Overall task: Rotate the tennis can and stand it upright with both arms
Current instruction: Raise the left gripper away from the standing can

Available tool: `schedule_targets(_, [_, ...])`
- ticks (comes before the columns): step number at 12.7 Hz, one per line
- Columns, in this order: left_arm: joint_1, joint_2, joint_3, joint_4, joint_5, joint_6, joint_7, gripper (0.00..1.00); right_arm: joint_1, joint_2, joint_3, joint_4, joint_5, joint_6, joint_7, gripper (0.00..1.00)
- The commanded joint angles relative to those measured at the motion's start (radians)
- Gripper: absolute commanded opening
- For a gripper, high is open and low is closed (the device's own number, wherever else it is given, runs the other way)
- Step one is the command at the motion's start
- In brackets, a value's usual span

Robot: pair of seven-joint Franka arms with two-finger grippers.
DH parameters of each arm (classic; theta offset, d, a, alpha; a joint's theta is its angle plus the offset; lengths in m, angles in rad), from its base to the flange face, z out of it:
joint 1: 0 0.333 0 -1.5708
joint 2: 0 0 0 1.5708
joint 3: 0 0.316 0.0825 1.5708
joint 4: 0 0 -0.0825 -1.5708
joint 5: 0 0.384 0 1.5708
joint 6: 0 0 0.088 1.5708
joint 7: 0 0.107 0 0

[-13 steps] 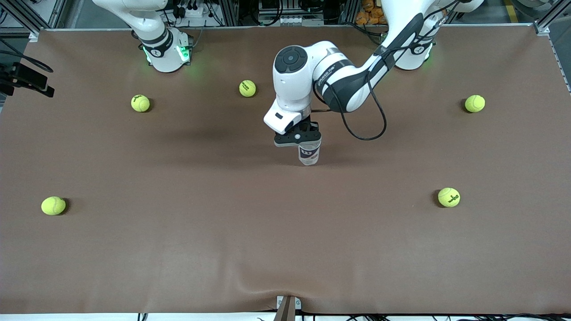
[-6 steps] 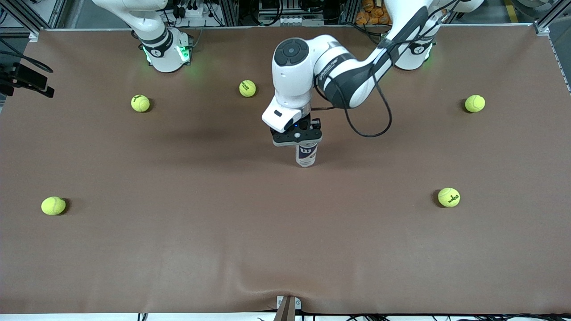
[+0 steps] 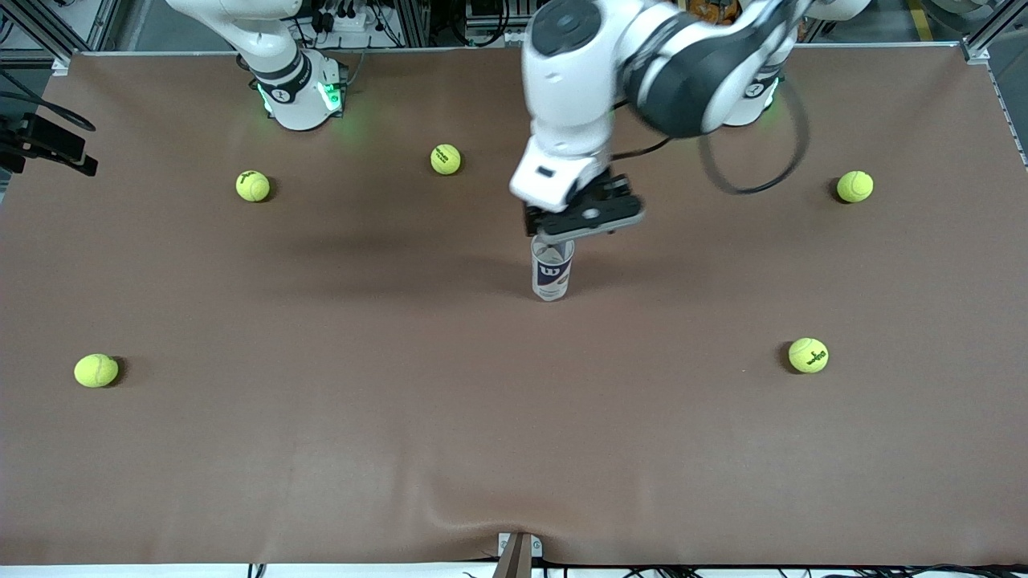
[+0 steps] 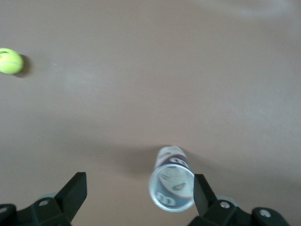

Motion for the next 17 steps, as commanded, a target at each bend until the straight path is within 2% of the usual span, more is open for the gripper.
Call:
schedule_targets(1, [0.083,-0.105,-0.004,-0.018,-0.065,-0.097,0.094,1.00,0.011,0.009,0.000,0.023,0.013,-0.002,0.007,1.00])
schedule_targets(6, [0.348,-0.270,-0.004,-0.029,-0.256,-0.240,0.486,1.00,0.008,0.011,-0.001,0.022,0.014,0.000,0.004,1.00])
schedule_targets(10, [0.514,-0.345,-0.004,-0.090,-0.335,-0.247,0.695,1.00,0.008,0.011,-0.001,0.023,0.013,0.000,0.004,1.00])
schedule_targets(17, [0.583,-0.345,0.004,-0.090,-0.347,-0.218,0.825,1.00,0.004,0.011,-0.003,0.023,0.013,0.000,0.004,1.00])
